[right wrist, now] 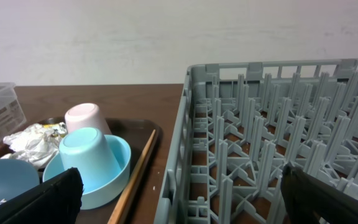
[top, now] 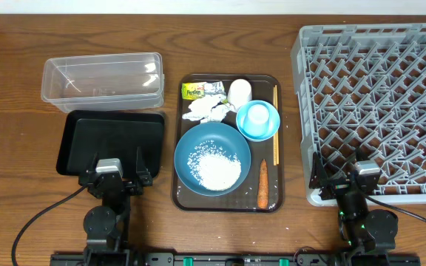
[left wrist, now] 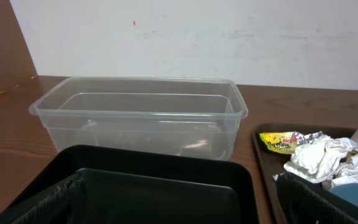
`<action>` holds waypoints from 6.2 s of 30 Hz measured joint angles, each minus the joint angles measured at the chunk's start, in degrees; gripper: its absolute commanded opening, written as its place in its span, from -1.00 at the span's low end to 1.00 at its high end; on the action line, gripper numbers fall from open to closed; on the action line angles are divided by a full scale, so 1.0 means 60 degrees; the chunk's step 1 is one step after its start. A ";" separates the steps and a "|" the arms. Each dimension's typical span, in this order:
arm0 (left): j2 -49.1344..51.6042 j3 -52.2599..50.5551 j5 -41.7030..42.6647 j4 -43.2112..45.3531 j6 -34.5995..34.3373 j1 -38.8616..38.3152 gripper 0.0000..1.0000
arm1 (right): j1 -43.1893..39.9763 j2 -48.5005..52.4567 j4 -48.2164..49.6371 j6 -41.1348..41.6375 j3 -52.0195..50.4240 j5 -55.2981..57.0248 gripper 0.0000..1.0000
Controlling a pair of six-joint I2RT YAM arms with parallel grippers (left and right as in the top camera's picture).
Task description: Sort waste into correct bins and load items into the dishwasher rack
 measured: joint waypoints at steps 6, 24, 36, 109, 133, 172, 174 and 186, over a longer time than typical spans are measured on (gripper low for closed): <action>0.0000 0.0000 0.0000 0.0000 0.0000 0.0000 0.99 | 0.0000 0.0000 0.0000 0.0000 0.0000 0.0000 0.99; 0.0004 0.0000 0.0000 0.0000 0.0000 0.0000 0.99 | 0.0000 0.0000 0.0000 0.0000 0.0000 -0.0004 0.99; 0.0004 0.0000 0.0000 0.0000 0.0000 0.0000 0.99 | 0.0000 0.0000 0.0000 0.0000 0.0000 -0.0004 0.98; 0.0000 0.0004 0.0000 0.0000 0.0000 0.0000 0.98 | 0.0000 0.0000 0.0000 -0.0004 0.0000 0.0000 0.99; 0.0000 0.0004 0.0000 0.0000 0.0000 0.0000 0.99 | 0.0000 0.0000 0.0000 0.0000 0.0000 -0.0004 0.98; 0.0007 -0.0080 0.6313 0.1035 -0.4747 0.0011 0.99 | 0.0000 0.0000 0.0000 0.0000 0.0000 0.0000 0.99; 0.0000 -0.0022 0.7063 0.1355 -0.5118 0.0011 0.99 | 0.0000 0.0000 0.0000 0.0000 0.0000 0.0000 0.99; 0.3821 0.4299 0.7756 -0.3840 -0.4207 0.0011 0.99 | -0.0004 0.0000 0.0004 -0.0004 0.0000 0.0000 0.99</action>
